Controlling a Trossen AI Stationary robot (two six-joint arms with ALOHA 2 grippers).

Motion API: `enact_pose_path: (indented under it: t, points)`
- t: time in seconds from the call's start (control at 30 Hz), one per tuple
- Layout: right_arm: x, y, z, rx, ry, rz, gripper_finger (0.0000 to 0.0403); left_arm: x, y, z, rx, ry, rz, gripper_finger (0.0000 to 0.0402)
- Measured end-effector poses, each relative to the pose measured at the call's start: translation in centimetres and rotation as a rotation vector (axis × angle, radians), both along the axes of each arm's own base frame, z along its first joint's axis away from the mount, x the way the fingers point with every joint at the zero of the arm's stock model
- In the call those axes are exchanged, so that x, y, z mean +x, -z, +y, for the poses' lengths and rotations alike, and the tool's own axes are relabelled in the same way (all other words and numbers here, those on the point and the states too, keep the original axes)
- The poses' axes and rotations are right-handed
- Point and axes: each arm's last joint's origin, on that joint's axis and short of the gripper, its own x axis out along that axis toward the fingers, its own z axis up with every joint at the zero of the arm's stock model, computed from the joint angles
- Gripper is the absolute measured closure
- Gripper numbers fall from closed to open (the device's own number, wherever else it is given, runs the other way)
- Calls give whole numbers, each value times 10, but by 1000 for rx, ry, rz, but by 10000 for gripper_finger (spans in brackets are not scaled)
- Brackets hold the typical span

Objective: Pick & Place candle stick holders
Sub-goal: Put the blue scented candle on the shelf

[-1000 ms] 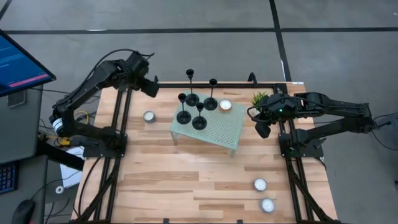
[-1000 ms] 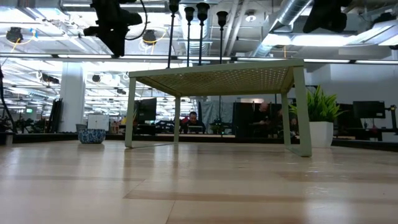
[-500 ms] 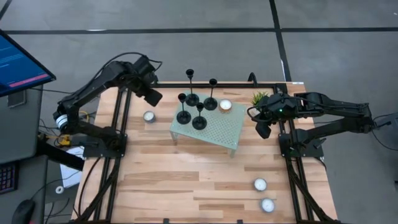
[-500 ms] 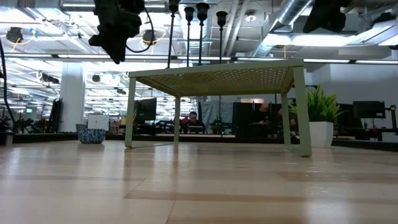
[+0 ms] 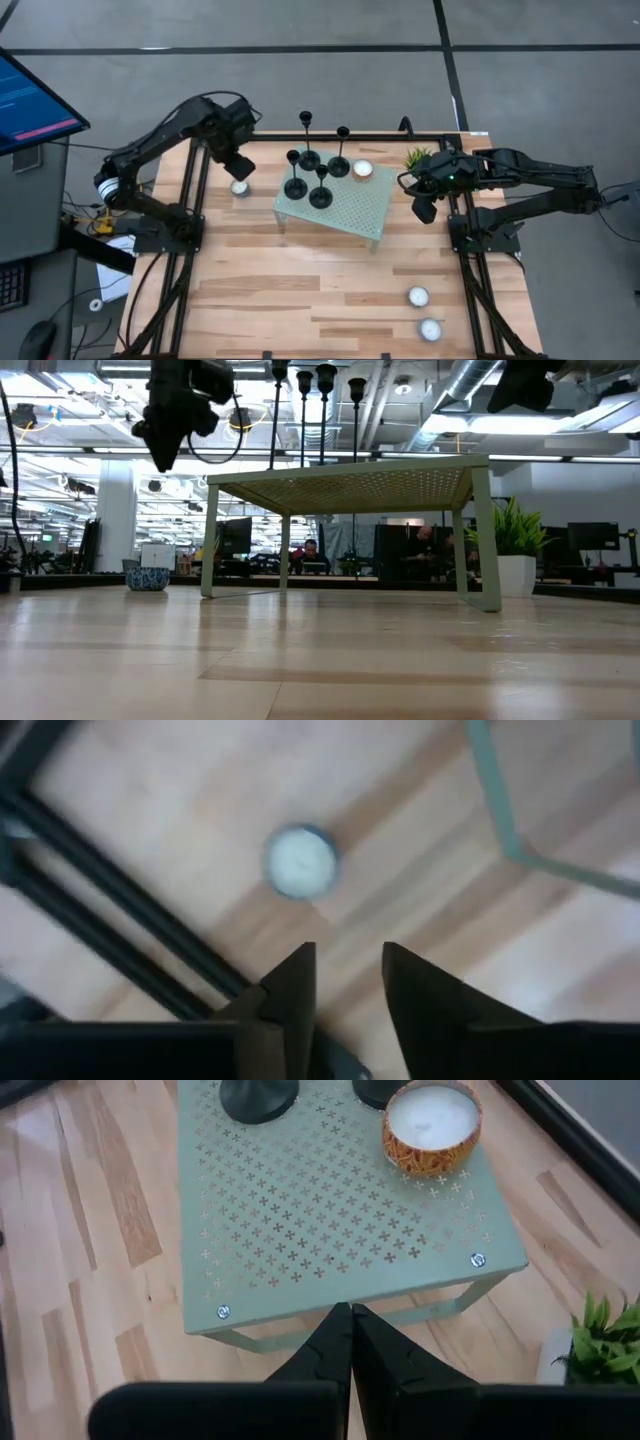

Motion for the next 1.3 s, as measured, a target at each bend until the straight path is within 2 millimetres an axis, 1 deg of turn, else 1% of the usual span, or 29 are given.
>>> enact_pose_path:
  t: [0.17, 0.27, 0.33, 0.43, 0.53, 0.63, 0.73, 0.9, 1.03, 1.13, 1.3]
  points:
    - [1, 0, 0, -12, -12, 0, 403, 8, 22, 2, -135, 107, 9, 220]
    - [2, 0, 0, -2, 2, -8, 403, 8, 39, 2, -165, 166, 62, 172]
    - [3, 0, 0, 10, 18, -11, 403, 6, 49, 2, -158, 195, 111, 140]
    - [5, 1, -1, 22, 33, -10, 403, 2, 61, 2, -97, 241, 168, 103]
    - [9, 3, -1, 22, 34, 2, 403, 4, 68, 3, -24, 263, 122, 80]
    - [13, 5, -1, 23, 34, 14, 403, 4, 74, 4, 21, 270, 79, 68]
    - [18, 8, -1, 23, 34, 34, 403, 2, 85, 3, 20, 298, 92, 62]
    - [26, 14, -1, 22, 31, 71, 403, 1, 107, 1, 1, 307, 112, 60]
    - [29, 17, -2, 20, 29, 87, 403, 3, 120, 3, 28, 305, 87, 60]
    - [29, 16, -2, 20, 29, 85, 403, 5, 126, 6, 61, 315, 70, 60]
    - [26, 14, -1, 20, 29, 74, 403, 2, 132, 11, 88, 315, 73, 60]
